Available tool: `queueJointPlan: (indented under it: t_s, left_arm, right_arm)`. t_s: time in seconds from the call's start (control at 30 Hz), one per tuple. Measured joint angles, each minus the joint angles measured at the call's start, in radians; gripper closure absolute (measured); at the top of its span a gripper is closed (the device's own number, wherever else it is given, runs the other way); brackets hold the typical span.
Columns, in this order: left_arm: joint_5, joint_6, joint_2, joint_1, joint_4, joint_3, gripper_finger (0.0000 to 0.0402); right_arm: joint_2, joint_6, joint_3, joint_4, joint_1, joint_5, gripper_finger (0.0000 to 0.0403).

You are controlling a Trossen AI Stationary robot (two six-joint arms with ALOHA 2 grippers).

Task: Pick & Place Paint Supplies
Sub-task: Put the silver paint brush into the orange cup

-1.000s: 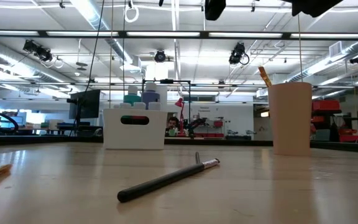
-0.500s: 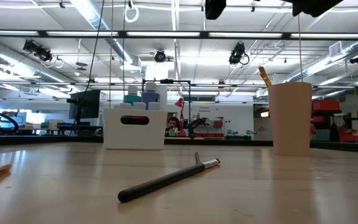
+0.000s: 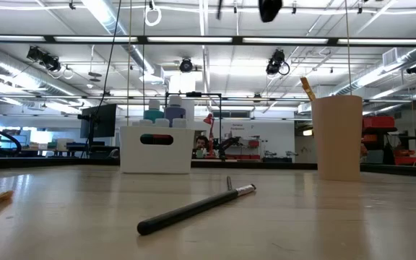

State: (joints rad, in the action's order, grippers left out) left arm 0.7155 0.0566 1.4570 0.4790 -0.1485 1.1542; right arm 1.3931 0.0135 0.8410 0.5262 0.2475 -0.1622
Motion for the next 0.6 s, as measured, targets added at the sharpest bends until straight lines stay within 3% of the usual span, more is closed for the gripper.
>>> queueJointPlan:
  t_s: [0.1,0.27,0.47,0.6]
  left_arm:
    - [0.0,-0.046,0.0,0.0,0.068,0.0,0.0347]
    - [0.005,-0.176,0.0,-0.001,0.173,0.0,0.0347]
    - [0.004,-0.228,0.0,0.0,0.223,0.0,0.0347]
    - [0.005,-0.229,0.0,0.0,0.222,0.0,0.0347]
  right_arm:
    - [-0.072,-0.002,0.0,-0.166,0.028,-0.118,0.0388]
    - [-0.171,-0.011,0.0,-0.399,0.089,-0.411,0.0388]
    - [-0.24,-0.112,0.0,-0.627,0.151,-0.694,0.0385]
    - [-0.259,-0.176,0.0,-0.748,0.164,-0.667,0.0386]
